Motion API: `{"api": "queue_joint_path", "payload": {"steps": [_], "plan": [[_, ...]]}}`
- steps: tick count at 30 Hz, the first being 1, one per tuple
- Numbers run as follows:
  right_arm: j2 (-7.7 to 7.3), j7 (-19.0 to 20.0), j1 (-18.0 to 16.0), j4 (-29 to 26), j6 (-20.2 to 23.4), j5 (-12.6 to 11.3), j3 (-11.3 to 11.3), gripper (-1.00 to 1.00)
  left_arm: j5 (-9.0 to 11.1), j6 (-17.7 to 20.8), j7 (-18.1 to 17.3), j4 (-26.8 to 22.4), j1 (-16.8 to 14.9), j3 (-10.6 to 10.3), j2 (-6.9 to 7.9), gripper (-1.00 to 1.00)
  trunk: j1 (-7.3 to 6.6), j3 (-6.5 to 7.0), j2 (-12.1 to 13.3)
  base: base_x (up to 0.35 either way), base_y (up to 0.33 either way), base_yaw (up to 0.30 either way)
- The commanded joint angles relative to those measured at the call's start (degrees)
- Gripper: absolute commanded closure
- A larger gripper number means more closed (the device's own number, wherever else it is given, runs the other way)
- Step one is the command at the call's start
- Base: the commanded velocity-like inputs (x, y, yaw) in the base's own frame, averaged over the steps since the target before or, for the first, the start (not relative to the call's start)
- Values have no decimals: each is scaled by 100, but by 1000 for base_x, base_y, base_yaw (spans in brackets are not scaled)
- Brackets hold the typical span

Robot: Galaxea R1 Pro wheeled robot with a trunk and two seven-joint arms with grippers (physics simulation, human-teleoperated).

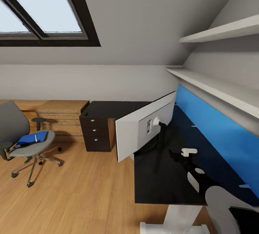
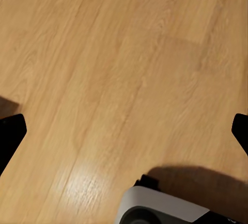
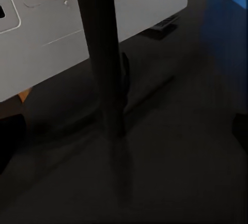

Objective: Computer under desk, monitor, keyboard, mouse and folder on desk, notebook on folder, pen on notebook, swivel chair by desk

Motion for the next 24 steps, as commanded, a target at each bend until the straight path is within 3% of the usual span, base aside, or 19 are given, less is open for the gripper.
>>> {"api": "queue_joint_path", "payload": {"steps": [1, 7, 19, 24], "plan": [[1, 60, -7, 9, -13, -46, -40, -100, 49, -38, 38, 1, -6, -49, 4, -100, 4, -13, -13, 0, 0, -59], [7, 54, -7, 17, -12, -48, -35, -100, 38, -427, 32, 1, -5, -52, -7, -100, 4, -11, -13, 0, 0, -22], [13, -29, -7, 17, 0, -51, -28, -100, 46, -521, 32, 1, -4, -49, -4, -100, 4, -11, -13, 0, 0, -1], [110, -297, -7, 17, 11, -56, -28, -100, 48, -523, 30, 1, -5, -49, -3, -100, 4, -11, -13, 0, 0, 0]]}}
